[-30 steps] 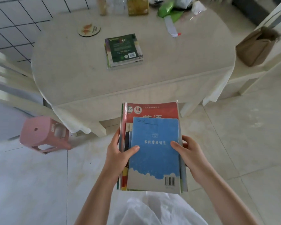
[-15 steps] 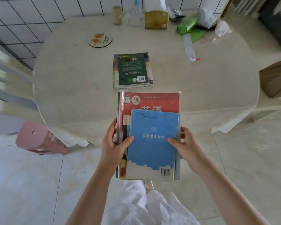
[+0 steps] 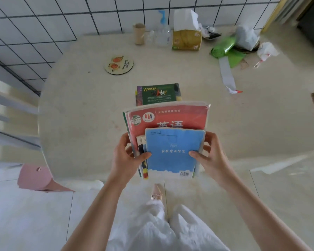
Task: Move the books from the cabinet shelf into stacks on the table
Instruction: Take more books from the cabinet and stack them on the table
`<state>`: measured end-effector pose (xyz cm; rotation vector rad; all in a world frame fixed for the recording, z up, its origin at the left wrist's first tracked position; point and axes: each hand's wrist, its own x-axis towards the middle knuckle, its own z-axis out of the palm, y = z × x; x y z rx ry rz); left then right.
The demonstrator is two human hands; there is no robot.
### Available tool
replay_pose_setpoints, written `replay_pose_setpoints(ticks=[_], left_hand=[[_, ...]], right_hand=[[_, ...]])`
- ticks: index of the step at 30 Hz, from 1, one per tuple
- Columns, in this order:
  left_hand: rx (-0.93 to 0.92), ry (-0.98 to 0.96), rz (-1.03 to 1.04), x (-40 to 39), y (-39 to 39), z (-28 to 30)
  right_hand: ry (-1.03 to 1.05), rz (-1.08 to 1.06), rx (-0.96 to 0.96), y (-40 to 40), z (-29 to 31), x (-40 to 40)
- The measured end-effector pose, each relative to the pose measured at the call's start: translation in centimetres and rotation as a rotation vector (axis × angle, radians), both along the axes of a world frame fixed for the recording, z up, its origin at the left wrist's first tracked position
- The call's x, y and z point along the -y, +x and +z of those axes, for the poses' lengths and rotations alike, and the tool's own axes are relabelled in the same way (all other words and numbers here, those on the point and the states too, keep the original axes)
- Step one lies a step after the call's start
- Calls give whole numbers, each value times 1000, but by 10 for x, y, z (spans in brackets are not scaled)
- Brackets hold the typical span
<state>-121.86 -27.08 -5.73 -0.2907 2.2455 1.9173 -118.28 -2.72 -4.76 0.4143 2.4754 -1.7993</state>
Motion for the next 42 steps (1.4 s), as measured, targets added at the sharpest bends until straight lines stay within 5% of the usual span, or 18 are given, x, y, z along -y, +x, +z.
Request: replay_pose_setpoints(ticks=[14,26,42], left_hand=[[-155,-107,52,-6,-17,-49],[-58,-345,-77,3,-15,-68],[-121,-379,13,-3,-17,-79]], right_hand=[[-151,13,-86,-32,-55,-14],[-48,98,-37,-36,-81,-29],[144,62,-51,-28,-80,-24]])
